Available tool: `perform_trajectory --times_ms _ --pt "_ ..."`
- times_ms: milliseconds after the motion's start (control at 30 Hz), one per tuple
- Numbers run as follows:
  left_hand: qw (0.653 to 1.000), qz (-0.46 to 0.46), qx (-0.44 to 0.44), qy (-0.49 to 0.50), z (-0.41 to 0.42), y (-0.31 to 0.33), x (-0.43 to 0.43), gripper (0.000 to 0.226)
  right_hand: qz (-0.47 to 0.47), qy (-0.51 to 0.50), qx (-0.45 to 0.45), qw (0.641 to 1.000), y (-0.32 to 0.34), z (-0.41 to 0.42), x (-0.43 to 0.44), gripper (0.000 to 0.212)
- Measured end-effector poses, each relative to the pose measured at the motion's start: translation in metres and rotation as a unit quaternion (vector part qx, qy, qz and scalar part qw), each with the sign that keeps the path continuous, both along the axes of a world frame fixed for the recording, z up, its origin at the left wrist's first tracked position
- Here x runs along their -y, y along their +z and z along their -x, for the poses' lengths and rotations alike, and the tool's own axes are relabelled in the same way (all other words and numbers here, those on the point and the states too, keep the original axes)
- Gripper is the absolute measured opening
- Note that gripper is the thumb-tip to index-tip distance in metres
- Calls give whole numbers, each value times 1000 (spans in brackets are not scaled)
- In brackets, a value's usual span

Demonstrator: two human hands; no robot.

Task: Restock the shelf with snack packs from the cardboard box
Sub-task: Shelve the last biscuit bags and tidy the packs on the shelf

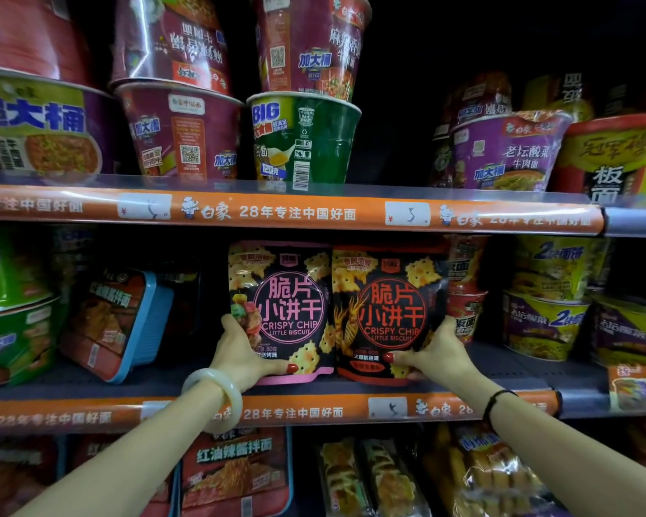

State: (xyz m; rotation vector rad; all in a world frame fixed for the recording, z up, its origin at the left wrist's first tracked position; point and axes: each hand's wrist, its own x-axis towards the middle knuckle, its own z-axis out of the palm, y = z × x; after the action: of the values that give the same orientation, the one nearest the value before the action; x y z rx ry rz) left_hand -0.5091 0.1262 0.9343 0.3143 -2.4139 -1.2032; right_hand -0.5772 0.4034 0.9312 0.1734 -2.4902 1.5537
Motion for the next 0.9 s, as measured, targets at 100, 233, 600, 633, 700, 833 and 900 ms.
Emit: perform_trajectory --times_ms 100,233,600,633,700,833,900 --pt "1000 4 -17 -15 8 -6 -4 97 2 -13 -19 1000 1 3 -7 72" --pt "999 4 -32 -33 18 -13 -11 92 9 -16 -23 1000 -3 2 -15 76" --pt "999 6 10 -52 12 -11 -5 98 -21 -31 -11 999 -7 -12 -20 79" --pt "998 5 9 -54 11 -11 -5 96 -27 -38 -15 999 -8 -15 -21 79" --pt "998 1 6 -55 9 -11 -6 94 -42 -54 -34 997 -8 -21 -20 80" --pt "999 -1 4 -48 7 -10 -9 97 -64 -85 -97 990 -6 -38 -14 82" --pt "999 0 6 -48 7 -9 -9 97 -73 -87 -125 986 -7 -44 -11 71"
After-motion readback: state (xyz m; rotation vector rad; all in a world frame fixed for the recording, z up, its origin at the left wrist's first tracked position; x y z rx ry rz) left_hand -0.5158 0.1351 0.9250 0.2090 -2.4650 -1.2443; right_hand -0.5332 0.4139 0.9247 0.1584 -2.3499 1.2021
